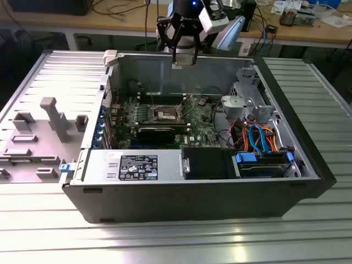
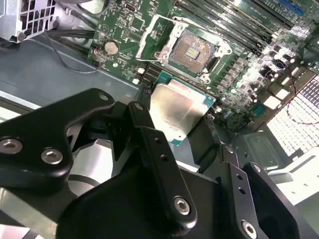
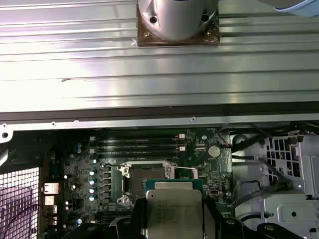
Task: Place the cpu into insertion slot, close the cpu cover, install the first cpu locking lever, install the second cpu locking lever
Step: 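Place the cpu into insertion slot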
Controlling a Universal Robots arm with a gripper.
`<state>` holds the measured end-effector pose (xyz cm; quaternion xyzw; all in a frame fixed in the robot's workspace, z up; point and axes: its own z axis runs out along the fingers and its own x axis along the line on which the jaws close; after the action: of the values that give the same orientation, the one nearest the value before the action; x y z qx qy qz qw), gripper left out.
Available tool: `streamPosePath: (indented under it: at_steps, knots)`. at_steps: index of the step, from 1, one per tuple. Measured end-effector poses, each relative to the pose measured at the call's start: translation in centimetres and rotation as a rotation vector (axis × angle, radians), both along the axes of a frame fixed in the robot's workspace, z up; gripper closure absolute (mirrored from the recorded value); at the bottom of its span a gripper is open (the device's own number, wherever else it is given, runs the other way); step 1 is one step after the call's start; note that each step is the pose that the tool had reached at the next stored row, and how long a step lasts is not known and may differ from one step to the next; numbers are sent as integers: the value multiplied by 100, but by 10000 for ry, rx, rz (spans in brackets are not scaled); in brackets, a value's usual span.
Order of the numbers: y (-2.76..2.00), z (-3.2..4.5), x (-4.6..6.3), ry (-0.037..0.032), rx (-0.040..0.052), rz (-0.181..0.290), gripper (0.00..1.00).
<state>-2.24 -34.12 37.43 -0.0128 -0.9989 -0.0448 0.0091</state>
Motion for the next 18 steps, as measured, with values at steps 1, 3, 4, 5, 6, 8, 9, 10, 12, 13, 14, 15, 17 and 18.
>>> streamPosePath:
  at_steps: [1,3,4,5,6,8,9,10,12,13,14,15,17,18]
  knots:
    - [0,0,0,0,0,0,45]
    - [0,0,0,0,0,0,45]
    - [0,0,0,0,0,0,45]
    - [0,0,0,0,0,1,45]
    - [0,0,-2,0,0,0,45]
    - [0,0,-8,0,0,-4,45]
    - [0,0,-14,0,0,-8,45]
    - [0,0,-19,0,-1,-14,45]
    - [0,0,-28,0,0,-35,45]
    - [0,0,-35,0,-1,-57,45]
    - [0,0,-40,0,-1,-100,45]
    - [0,-1,-47,0,0,-188,45]
    - [0,-1,-55,0,0,-339,45]
    - [0,-1,-59,0,0,-426,45]
